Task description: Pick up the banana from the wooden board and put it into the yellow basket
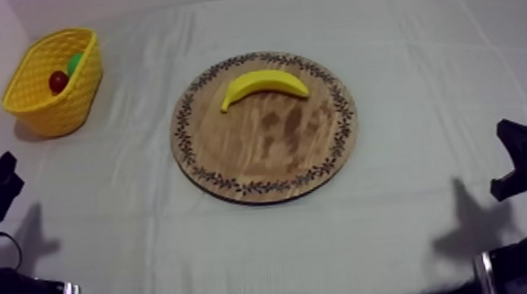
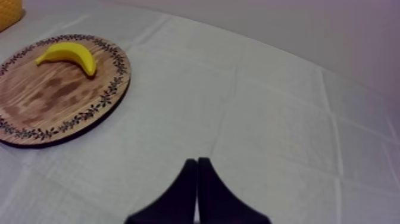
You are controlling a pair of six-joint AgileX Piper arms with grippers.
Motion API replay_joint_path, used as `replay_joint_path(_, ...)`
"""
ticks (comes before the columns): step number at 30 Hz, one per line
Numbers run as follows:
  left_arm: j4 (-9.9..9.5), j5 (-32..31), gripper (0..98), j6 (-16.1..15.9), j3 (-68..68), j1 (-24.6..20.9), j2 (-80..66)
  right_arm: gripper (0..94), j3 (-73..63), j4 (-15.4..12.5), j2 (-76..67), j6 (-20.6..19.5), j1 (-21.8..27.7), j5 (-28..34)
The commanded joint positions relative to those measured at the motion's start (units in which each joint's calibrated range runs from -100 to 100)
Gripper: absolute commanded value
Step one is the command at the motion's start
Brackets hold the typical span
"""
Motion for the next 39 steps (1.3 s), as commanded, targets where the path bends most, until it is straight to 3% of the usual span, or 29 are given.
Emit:
replay_joint_path(1,-0.01,0.0,0.0,0.0,0.0,0.0,0.0,0.2,0.0,0.0,0.0,0.0,0.0,0.0)
replay_joint_path(9,-0.01,0.0,0.0,0.0,0.0,0.0,0.0,0.2,0.0,0.0,0.0,0.0,0.0,0.0)
replay_joint_path(13,-0.32,0.0,0.1,4.2,0.0,-0.1,0.0,0.2,0.0,0.0,0.0,0.0,0.0,0.0)
replay_joint_path(16,-0.43,0.0,0.1,5.2,0.0,-0.2,0.0,0.2,0.0,0.0,0.0,0.0,0.0,0.0)
replay_joint_path(24,-0.48,0.2,0.1,1.5,0.0,-0.2,0.2,0.2,0.0,0.0,0.0,0.0,0.0,0.0)
replay_joint_path(28,0.49,-1.1,0.0,-0.7,-1.7,0.0,3.2,0.2,0.0,0.0,0.0,0.0,0.0,0.0)
replay_joint_path(33,1.38,-1.0,0.0,-3.0,-10.7,1.8,13.1,0.2,0.0,0.0,0.0,0.0,0.0,0.0)
replay_joint_path(39,1.91,3.8,0.0,-6.4,-27.6,4.8,30.5,0.2,0.0,0.0,0.0,0.0,0.0,0.0)
